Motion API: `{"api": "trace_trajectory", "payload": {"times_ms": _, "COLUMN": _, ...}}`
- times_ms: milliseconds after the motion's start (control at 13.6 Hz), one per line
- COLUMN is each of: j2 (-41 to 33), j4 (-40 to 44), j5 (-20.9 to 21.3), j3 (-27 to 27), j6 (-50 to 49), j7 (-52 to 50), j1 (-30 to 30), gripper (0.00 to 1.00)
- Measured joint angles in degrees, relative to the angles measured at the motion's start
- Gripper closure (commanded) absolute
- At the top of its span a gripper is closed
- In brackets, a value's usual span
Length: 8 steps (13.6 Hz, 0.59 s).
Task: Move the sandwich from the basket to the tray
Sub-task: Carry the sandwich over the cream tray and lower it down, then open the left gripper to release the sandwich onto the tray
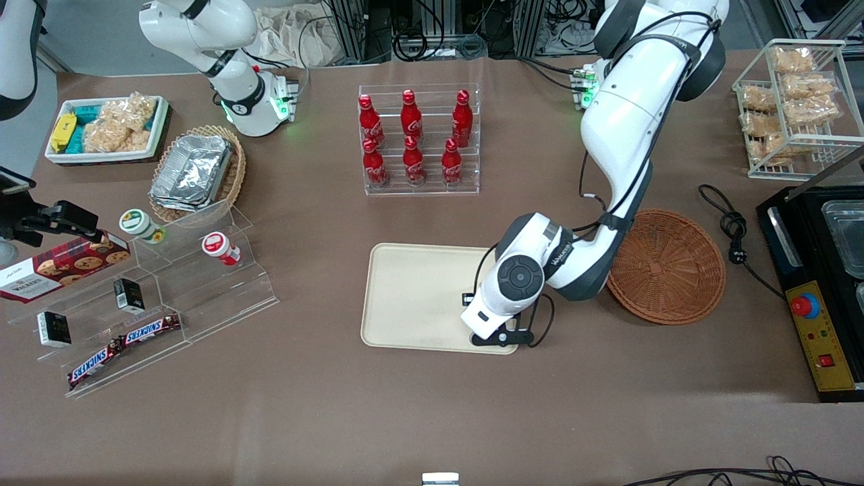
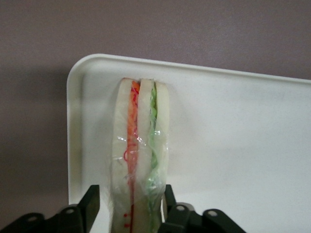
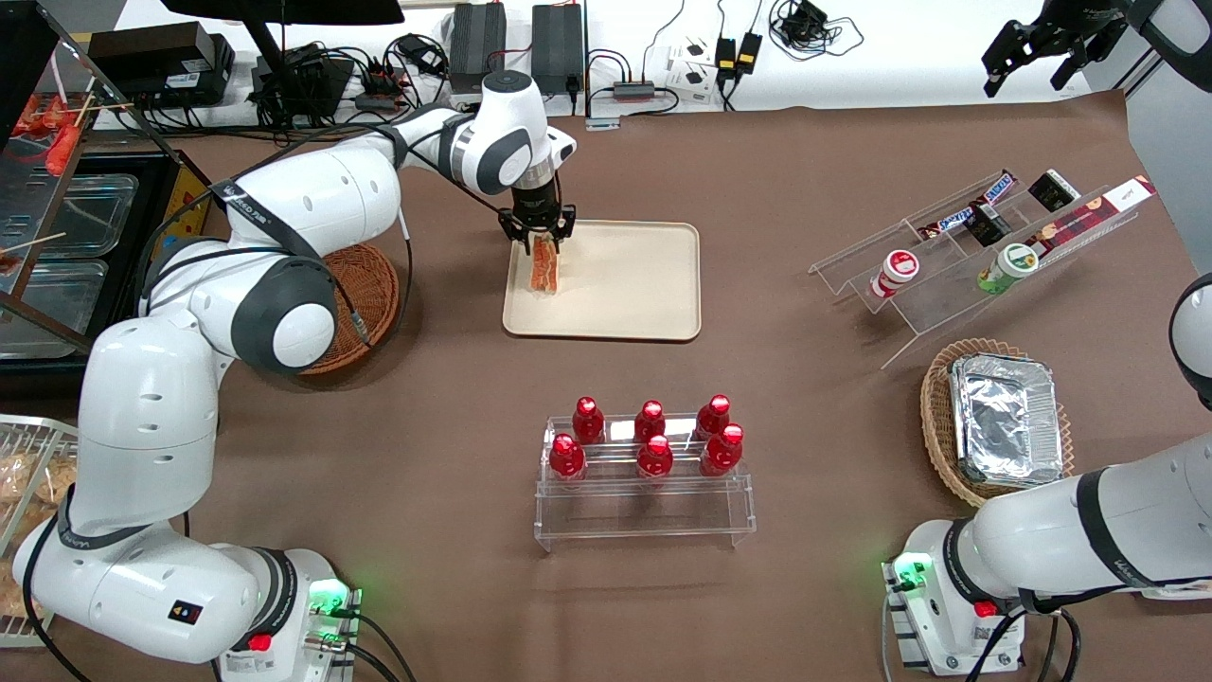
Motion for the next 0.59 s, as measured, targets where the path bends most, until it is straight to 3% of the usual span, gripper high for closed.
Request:
{"api": "trace_trajectory", "payload": {"times_ms": 368, "j2": -8.8, "j4": -1.1, "j5": 0.4, "j3": 0.2, "j6": -12.0, "j7": -0.1, "j1": 0.4, "gripper": 0.0}}
{"api": "trace_trajectory", "payload": {"times_ms": 589, "j2": -18.3, "j4": -8.8, "j5": 0.6, "j3": 0.4, "j6": -13.1, "j7": -0.1, "j1": 2.6, "gripper": 0.0}}
